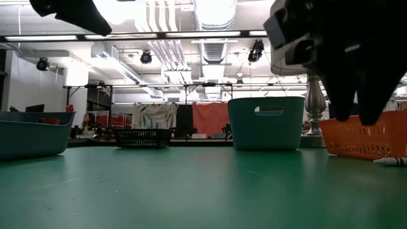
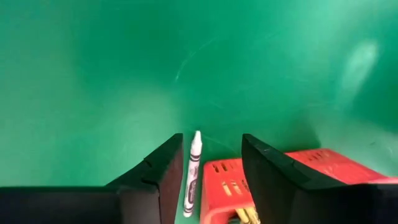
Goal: Sort crayons
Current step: Put the white crayon into the green bin
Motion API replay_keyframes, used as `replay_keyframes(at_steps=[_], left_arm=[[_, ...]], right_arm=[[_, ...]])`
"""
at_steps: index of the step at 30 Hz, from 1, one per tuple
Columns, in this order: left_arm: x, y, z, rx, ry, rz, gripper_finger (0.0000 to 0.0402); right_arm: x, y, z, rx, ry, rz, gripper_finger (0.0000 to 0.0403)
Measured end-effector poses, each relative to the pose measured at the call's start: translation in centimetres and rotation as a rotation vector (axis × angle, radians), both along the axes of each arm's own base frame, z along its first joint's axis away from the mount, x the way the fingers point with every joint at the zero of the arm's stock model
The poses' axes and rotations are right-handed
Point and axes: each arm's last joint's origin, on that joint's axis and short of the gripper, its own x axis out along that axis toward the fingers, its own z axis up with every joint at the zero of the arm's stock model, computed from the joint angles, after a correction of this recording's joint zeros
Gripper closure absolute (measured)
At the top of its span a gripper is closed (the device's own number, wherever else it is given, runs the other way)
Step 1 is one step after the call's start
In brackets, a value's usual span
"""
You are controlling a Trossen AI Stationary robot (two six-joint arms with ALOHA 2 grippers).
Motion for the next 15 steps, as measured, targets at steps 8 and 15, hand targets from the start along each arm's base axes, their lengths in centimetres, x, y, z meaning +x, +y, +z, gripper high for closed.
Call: replay_keyframes(at_steps=[8,15], left_arm=[[0.0,-0.1,-0.4,-0.019,0.001,-0.004,0.0311],[0.0,-0.2,-0.4,-0.018,0.002,-0.007,0.0311]], right_arm=[[1.2,0.3,-2.5,-0.009,0.141,0.063,0.0239],[1.3,0.0,-4.5,-0.035,0.230,0.085,0.0239]])
